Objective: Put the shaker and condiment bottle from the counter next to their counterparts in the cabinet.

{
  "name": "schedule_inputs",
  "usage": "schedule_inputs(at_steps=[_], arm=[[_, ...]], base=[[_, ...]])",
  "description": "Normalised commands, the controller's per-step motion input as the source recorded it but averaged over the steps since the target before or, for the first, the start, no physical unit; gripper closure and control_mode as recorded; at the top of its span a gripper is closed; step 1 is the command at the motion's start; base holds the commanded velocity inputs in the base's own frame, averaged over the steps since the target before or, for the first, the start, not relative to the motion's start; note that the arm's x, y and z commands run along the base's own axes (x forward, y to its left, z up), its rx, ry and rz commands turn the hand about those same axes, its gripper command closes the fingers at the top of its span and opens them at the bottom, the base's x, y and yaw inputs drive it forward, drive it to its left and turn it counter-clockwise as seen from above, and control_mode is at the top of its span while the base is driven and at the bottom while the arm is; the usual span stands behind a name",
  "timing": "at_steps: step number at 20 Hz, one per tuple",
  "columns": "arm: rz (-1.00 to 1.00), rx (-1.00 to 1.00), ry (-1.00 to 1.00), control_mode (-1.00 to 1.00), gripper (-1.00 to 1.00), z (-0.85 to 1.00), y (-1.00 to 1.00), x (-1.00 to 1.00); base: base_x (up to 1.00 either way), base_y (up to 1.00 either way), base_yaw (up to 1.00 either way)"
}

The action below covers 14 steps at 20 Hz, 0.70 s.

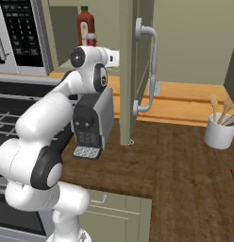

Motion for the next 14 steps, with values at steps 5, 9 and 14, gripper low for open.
schedule_inputs(at_steps=[5,9,14], arm=[[0.0,0.0,0.0,-1.0,1.0,-0.12,-0.1,0.33],[0.03,0.0,-0.01,-1.0,1.0,-0.37,0.0,0.17],[0.05,0.0,0.0,-1.0,-1.0,-0.3,0.0,0.17]], base=[[0.0,0.0,0.0],[0.0,0.0,0.0],[0.0,0.0,0.0]])
